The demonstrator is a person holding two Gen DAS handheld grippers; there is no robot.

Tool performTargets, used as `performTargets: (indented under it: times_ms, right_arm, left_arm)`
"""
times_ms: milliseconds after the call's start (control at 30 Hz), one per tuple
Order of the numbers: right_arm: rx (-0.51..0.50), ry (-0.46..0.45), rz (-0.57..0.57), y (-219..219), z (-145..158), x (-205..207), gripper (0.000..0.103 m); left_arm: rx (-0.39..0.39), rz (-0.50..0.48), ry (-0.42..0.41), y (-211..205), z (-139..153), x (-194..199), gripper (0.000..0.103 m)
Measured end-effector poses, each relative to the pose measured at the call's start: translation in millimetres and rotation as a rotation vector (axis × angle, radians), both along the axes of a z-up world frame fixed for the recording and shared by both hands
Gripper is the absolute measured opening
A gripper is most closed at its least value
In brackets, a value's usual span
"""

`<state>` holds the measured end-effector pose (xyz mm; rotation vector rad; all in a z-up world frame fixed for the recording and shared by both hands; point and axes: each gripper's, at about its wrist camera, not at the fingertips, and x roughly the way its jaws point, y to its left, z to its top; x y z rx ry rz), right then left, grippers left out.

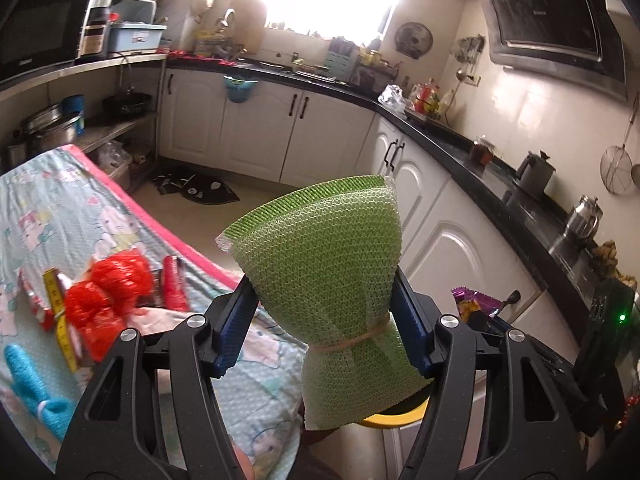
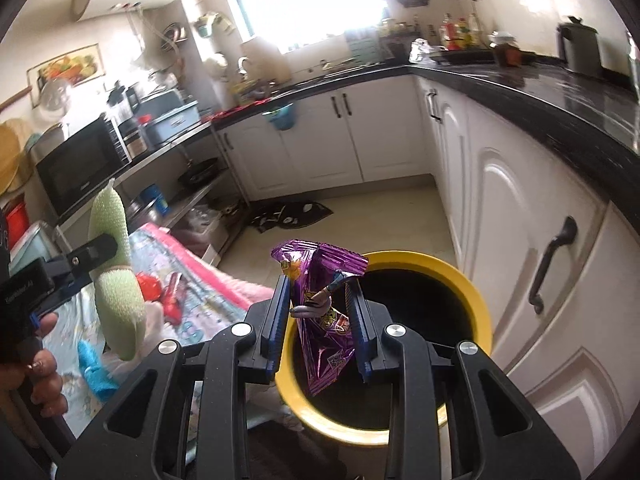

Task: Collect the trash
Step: 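Carry the purple wrapper to the yellow bin and release it with the right tool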

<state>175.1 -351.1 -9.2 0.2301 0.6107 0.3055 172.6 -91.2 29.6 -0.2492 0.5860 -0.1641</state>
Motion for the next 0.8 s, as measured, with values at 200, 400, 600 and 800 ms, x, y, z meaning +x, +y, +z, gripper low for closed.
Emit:
performTargets:
  times_ms: [200, 400, 600, 800]
  right_arm:
    - [0.016, 0.025, -0.022, -14, -14, 8, 0.027]
    - [0.009, 0.073, -0.035, -17, -31, 22, 0.028]
    - [0.012, 0.112, -0.042, -18, -47, 31, 0.028]
    - [0.007, 0.135, -0.049, -17, -56, 40, 0.029]
  left_arm:
    - [0.011, -0.031, 0.02, -23, -10, 17, 0.057]
    - [0.031, -0.055, 0.056, -45, -26, 37, 0.057]
    - [0.031, -0.066, 0.107, -54, -46, 55, 0.057]
    - [0.023, -0.077, 0.139, -61, -60, 68, 0.058]
